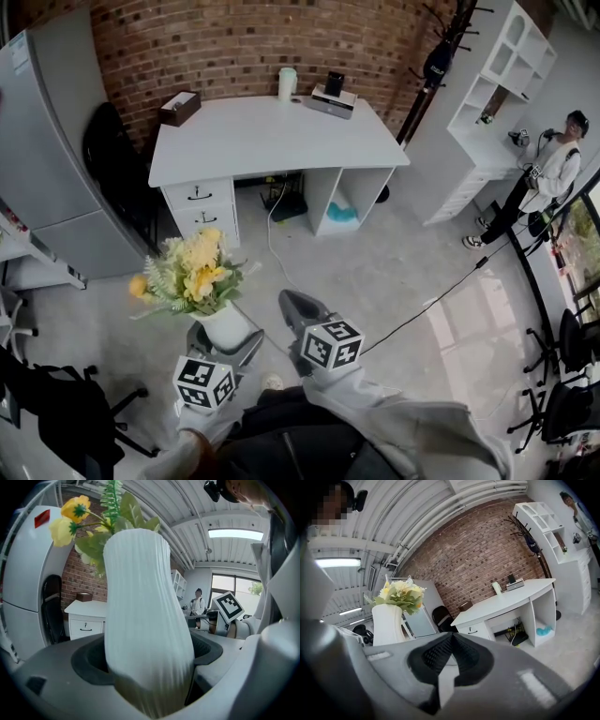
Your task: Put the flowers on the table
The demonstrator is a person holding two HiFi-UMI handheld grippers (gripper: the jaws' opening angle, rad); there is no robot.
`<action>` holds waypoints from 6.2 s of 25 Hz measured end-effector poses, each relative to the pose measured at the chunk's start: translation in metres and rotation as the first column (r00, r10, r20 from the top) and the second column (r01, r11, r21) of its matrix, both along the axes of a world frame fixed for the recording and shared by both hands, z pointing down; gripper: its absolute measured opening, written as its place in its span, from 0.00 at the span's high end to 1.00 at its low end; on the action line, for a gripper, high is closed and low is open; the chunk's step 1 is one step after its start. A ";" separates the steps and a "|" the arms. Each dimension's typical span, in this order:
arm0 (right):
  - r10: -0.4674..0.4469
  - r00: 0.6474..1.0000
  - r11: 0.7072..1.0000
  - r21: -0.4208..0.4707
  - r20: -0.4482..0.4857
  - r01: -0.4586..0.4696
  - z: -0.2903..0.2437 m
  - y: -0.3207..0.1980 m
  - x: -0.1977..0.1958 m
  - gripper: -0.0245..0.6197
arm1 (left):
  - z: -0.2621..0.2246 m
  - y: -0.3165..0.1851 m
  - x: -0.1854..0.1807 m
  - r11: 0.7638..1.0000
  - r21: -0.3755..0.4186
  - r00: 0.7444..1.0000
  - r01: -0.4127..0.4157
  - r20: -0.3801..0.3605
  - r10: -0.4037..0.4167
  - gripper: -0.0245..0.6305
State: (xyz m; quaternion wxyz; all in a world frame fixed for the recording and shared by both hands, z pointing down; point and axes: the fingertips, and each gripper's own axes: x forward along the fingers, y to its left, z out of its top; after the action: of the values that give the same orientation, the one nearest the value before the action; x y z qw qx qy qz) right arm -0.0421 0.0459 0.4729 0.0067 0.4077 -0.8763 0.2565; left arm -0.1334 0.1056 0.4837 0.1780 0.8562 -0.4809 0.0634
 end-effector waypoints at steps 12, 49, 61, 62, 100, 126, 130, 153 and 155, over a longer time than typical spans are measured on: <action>0.037 0.999 0.999 -0.022 0.029 -0.036 0.009 -0.039 0.021 0.96 | -0.001 -0.055 0.012 1.000 -0.005 1.000 -0.012 0.026 0.012 0.24; 0.305 0.952 0.951 -0.058 0.009 -0.304 0.028 -0.451 0.080 0.96 | 0.016 -0.500 0.072 0.945 -0.014 0.945 -0.326 0.006 0.326 0.24; 0.356 0.934 0.932 -0.086 0.022 -0.353 0.031 -0.559 0.075 0.96 | 0.020 -0.618 0.060 0.938 -0.017 0.938 -0.346 -0.021 0.346 0.24; 0.358 0.933 0.931 -0.083 0.022 -0.356 0.031 -0.568 0.076 0.96 | 0.021 -0.625 0.061 0.937 -0.017 0.937 -0.349 -0.023 0.349 0.24; 0.299 0.954 0.948 -0.114 0.005 -0.297 0.043 -0.780 0.188 0.96 | 0.047 -0.887 0.171 0.968 0.031 0.961 -0.248 0.130 0.243 0.24; 0.174 0.973 0.973 -0.125 -0.155 -0.194 0.087 -0.887 0.230 0.96 | 0.104 -1.014 0.208 0.966 0.233 0.965 -0.110 0.256 0.049 0.24; 0.176 0.971 0.971 -0.134 -0.159 -0.198 0.091 -0.888 0.232 0.96 | 0.107 -1.017 0.205 0.963 0.254 0.968 -0.095 0.251 0.030 0.24; 0.175 0.977 0.973 -0.130 -0.125 -0.191 0.092 -0.888 0.238 0.96 | 0.089 -1.017 0.208 0.960 0.274 0.975 -0.049 0.223 -0.014 0.07; 0.186 0.976 0.972 -0.123 -0.113 -0.199 0.091 -0.886 0.237 0.96 | 0.087 -1.010 0.202 0.963 0.269 0.976 -0.033 0.216 -0.027 0.07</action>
State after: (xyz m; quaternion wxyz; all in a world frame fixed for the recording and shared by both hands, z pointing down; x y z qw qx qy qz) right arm 0.1951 -0.8406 0.5640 0.0532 0.5019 -0.8120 0.2933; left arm 0.0690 -0.9045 0.5706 0.0056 0.8611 -0.5003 0.0906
